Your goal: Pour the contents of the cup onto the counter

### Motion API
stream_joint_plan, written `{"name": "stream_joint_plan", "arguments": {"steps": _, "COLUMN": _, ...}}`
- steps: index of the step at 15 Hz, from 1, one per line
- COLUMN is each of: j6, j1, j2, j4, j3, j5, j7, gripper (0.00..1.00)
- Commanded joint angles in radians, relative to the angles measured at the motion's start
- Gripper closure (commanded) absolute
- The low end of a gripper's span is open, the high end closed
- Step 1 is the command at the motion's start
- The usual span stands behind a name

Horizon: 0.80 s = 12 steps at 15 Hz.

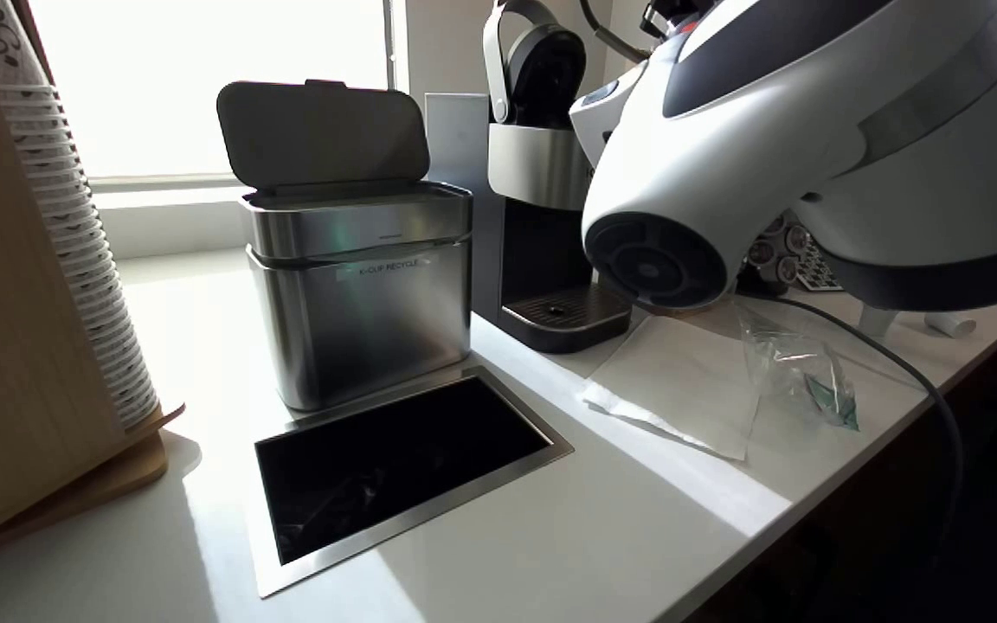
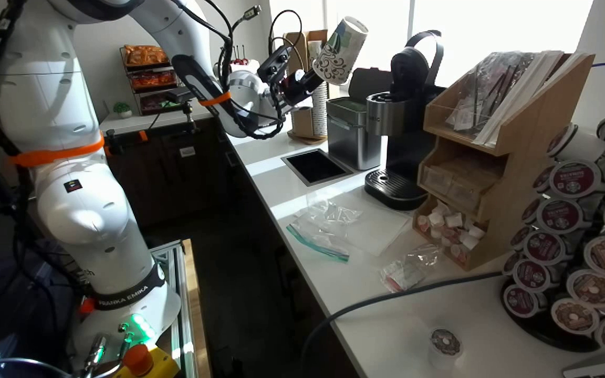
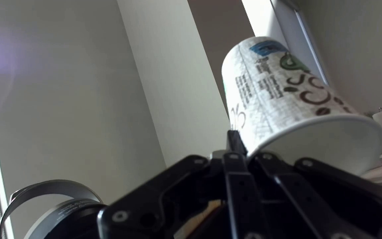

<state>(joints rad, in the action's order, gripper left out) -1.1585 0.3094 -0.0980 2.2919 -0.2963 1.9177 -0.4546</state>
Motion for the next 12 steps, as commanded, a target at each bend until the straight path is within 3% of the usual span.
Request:
{"name": "stream_joint_plan", "arguments": {"steps": 1, "j6": 0.021, "j1": 0.003, "j2": 0.018, "j4": 0.032, "j3": 0.002, "j5": 0.022, "j7": -0.023, "gripper": 0.99}}
{"name": "stream_joint_plan", "arguments": {"steps": 12, "j6": 0.007, "j1": -0.004, "j2": 0.031, "j4": 0.018, "j3": 0.004, "j5": -0.041, "j7": 0.003, "gripper": 0.99}}
